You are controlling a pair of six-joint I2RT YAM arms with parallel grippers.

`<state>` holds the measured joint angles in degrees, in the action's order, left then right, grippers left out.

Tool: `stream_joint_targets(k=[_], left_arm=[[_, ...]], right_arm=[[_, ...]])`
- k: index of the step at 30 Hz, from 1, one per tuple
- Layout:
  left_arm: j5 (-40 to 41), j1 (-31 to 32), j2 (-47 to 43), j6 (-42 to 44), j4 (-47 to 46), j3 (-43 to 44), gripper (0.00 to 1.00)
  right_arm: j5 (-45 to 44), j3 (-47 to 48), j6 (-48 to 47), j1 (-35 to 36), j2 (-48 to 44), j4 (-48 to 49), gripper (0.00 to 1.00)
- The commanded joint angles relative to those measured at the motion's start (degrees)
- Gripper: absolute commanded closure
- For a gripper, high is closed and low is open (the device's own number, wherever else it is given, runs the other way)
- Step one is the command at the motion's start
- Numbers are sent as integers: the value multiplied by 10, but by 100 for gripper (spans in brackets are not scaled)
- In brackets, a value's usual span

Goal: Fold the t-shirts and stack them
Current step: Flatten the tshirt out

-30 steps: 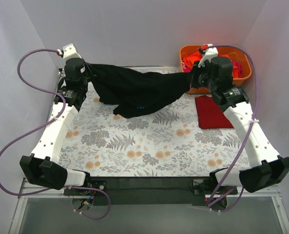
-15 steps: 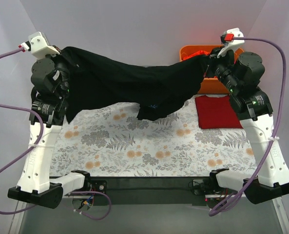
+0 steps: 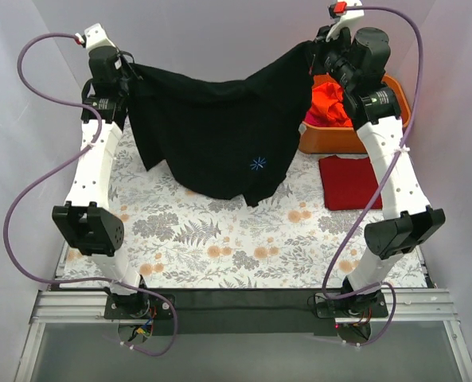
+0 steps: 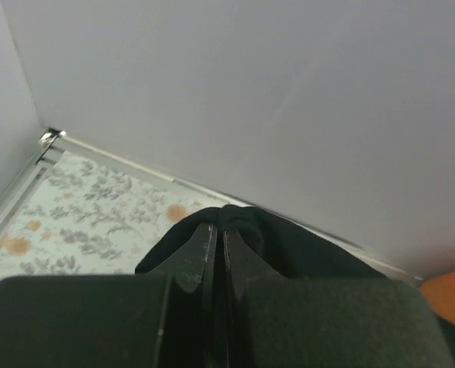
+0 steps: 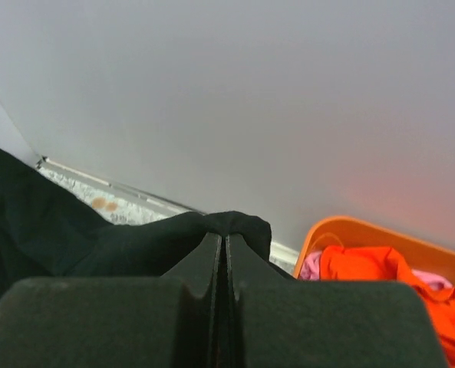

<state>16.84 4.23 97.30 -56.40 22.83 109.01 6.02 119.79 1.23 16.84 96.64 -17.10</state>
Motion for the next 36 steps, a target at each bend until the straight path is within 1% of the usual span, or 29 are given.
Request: stream_joint_targets(k=[1,2,4,5,6,7,8,9,10,12,13,14,15,16,17,18,19,20,21,22,23,24,25,27,28,29,32,33,36], left_arm=[[-77,-22,-2,-38,3,131,100],[-86,-25,1,-37,0,148,100],[-100,-26,-14,-28,-16,166,100],[-116,-30,-25,-26,-35,163,100],[-122,-33,-36,-25,-41,156,100],[-128,-35,-60,-23,-48,149,100],[-136,-35,-75,-24,-53,133,100],[-139,-36,-90,-25,-59,93,100],[-139,-36,-128,-25,-73,60,100],[-127,-36,-169,-33,-88,-7,100],[-125,-36,-189,-35,-100,-88,100],[-122,-36,-230,-41,-102,-124,100],[-110,-36,-251,-49,-103,-169,100],[-109,-36,-274,-59,-105,-246,100],[-106,-36,-326,-66,-106,-294,100],[-93,-36,-350,-86,-107,-335,100],[-85,-36,-380,-99,-104,-419,100],[-81,-36,-404,-109,-101,-458,100],[-74,-36,-455,-134,-95,-493,100],[-61,-36,-479,-150,-72,-533,100],[-59,-36,-500,-169,-60,-597,100],[-62,-36,-547,-181,-49,-631,100],[-77,-36,-567,-209,-24,-658,100],[-89,-34,-598,-221,8,-709,100],[-88,-27,-613,-229,46,-717,100],[-89,-23,-617,-230,62,-724,100],[-90,-19,-632,-236,114,-741,100],[-80,-15,-635,-252,128,-745,100],[-80,-3,-649,-287,156,-752,100]], right_arm=[[7,76,-10,-10,-8,112,99],[8,72,-10,-9,-20,134,99],[6,17,-31,-9,-47,188,99],[5,-12,-34,-9,-85,259,99],[3,-75,-39,-9,-107,289,99],[3,-95,-52,-9,-139,312,99],[8,-111,-63,-10,-150,324,99],[15,-130,-72,-10,-160,322,99],[24,-148,-86,-10,-180,323,99],[53,-188,-96,-10,-201,320,99],[64,-239,-100,-9,-224,317,99],[82,-264,-104,-10,-238,313,99],[92,-296,-106,-10,-251,300,99],[113,-351,-108,-10,-278,291,99],[122,-386,-100,-9,-292,285,99],[131,-417,-93,-10,-306,272,99],[150,-482,-85,-10,-335,265,99],[158,-513,-76,-10,-349,257,99],[166,-542,-50,-9,-362,248,99],[180,-575,-30,-9,-388,230,99],[188,-627,-16,-9,-400,216,99],[195,-657,7,-9,-411,204,99],[198,-678,40,-10,-429,165,99],[191,-726,67,-9,-445,103,99],[188,-739,87,-10,-460,70,99],[187,-756,98,-10,-467,22,99],[197,-814,125,-10,-497,-48,99],[200,-836,129,-10,-502,-63,99],[205,-858,136,-9,-502,-123,99]])
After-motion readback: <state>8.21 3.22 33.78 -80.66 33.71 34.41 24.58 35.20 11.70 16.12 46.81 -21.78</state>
